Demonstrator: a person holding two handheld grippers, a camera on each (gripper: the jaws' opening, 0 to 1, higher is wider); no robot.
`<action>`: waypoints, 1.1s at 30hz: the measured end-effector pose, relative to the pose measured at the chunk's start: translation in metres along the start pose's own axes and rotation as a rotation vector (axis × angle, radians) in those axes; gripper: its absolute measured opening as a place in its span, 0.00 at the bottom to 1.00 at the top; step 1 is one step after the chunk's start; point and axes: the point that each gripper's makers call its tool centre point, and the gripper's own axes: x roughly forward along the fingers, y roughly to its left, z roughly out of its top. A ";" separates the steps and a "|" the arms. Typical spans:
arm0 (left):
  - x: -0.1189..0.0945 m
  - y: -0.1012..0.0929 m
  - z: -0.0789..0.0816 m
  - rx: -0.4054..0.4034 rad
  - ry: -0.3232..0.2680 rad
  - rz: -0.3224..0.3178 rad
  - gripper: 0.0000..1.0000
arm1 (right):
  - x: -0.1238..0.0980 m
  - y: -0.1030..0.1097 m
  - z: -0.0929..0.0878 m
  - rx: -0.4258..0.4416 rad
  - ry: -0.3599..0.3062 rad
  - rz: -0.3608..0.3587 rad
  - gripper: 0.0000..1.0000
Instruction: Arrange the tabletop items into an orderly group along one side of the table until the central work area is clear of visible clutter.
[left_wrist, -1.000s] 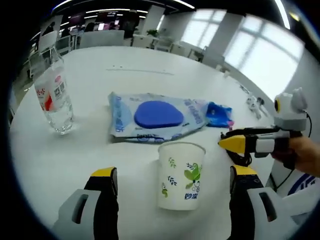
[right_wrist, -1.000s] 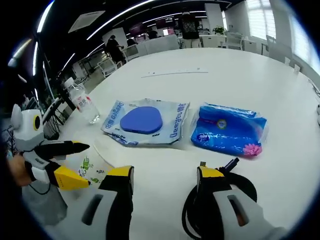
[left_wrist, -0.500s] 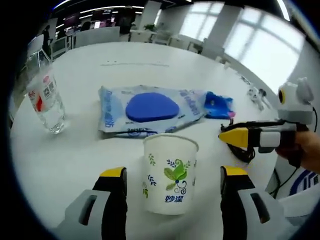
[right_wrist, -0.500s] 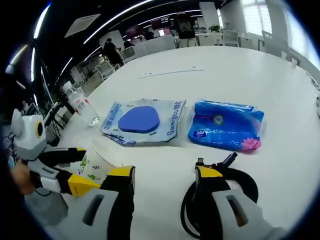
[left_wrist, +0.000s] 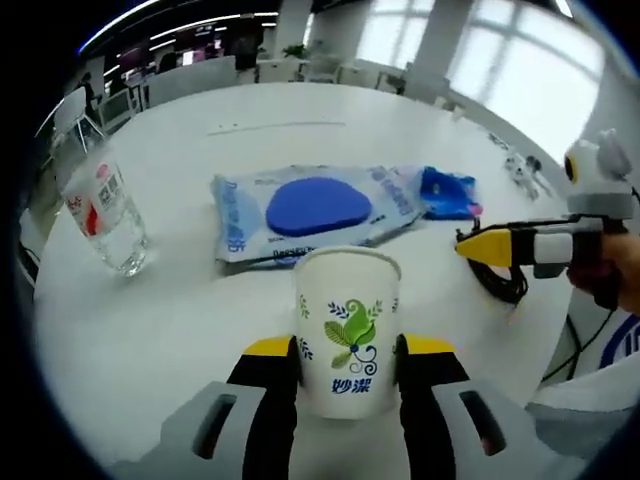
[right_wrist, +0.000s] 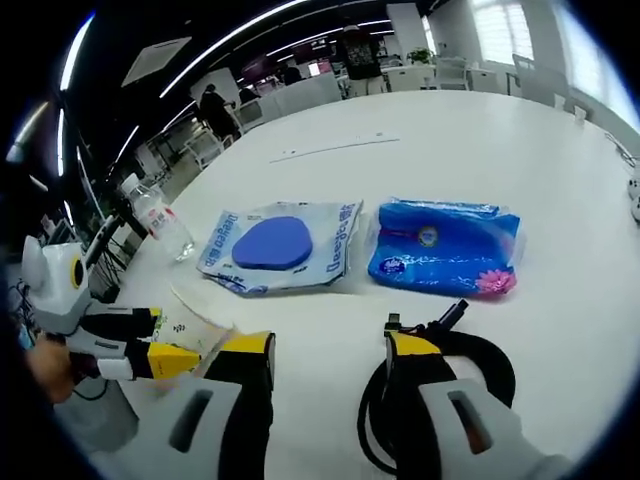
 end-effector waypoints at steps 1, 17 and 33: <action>-0.001 0.001 0.002 -0.010 -0.009 -0.001 0.34 | 0.000 0.001 0.001 0.005 -0.004 0.002 0.44; -0.017 0.001 0.023 -0.113 -0.158 -0.028 0.34 | -0.008 0.026 0.024 0.092 -0.081 0.091 0.47; -0.034 -0.006 0.046 -0.112 -0.287 -0.060 0.34 | -0.009 0.107 0.043 0.173 -0.108 0.375 0.50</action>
